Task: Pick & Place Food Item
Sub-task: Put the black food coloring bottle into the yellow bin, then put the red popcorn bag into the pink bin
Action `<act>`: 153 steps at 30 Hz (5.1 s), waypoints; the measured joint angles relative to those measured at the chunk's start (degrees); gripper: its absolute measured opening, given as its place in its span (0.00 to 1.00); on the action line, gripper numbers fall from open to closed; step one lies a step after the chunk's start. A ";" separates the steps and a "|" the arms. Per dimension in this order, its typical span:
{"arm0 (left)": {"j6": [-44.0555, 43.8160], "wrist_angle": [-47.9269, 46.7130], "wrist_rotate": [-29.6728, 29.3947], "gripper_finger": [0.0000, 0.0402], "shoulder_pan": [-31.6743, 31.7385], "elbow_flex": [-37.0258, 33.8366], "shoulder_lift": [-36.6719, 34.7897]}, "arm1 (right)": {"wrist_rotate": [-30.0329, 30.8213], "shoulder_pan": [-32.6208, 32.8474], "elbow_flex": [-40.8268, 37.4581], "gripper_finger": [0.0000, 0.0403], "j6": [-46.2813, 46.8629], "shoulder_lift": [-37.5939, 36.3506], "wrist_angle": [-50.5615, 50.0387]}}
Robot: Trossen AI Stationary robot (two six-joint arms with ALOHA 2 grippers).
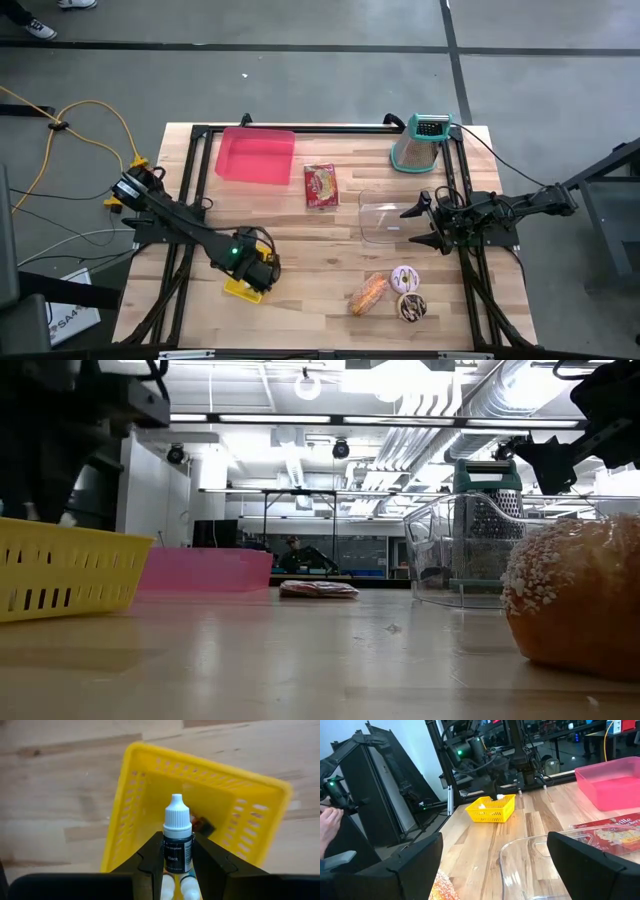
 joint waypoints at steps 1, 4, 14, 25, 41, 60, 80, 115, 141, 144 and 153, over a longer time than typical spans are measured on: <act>-0.30 0.00 0.55 0.21 0.00 0.00 0.59 | -0.03 0.01 -0.02 0.86 0.01 -0.01 0.00; -0.42 0.09 1.81 0.21 0.10 0.00 1.83 | -0.02 0.02 -0.02 0.86 0.01 -0.01 0.00; 1.02 -0.46 1.86 0.21 0.24 -0.04 3.85 | 0.00 0.02 -0.02 0.86 0.02 0.00 0.04; 1.65 -0.55 1.73 0.31 0.24 -0.09 4.18 | -0.02 0.02 -0.02 0.86 0.00 -0.02 0.15; 1.45 -0.50 1.73 0.32 0.24 -0.11 4.18 | -0.02 0.01 -0.01 0.86 0.00 0.00 0.22; 1.04 -0.24 1.73 0.32 0.24 -0.09 4.18 | -0.02 0.02 -0.02 0.86 0.02 -0.01 0.24; 23.84 1.72 -7.68 0.32 8.12 -0.09 -7.23 | -0.02 0.02 -0.02 0.86 0.01 0.00 0.26; 97.20 21.89 -20.85 0.32 24.76 0.00 -2.92 | 0.00 0.02 -0.01 0.86 0.02 -0.01 0.11; 118.33 35.69 -21.43 0.32 25.86 0.05 10.78 | -0.02 0.00 -0.01 0.86 0.02 3.48 0.02; 120.22 36.49 -21.45 0.32 26.11 0.02 11.56 | -0.11 0.02 0.00 0.86 0.01 3.95 0.04; 120.19 36.38 -21.27 0.32 26.52 -0.02 12.88 | -0.07 0.02 0.00 0.86 0.02 3.96 0.03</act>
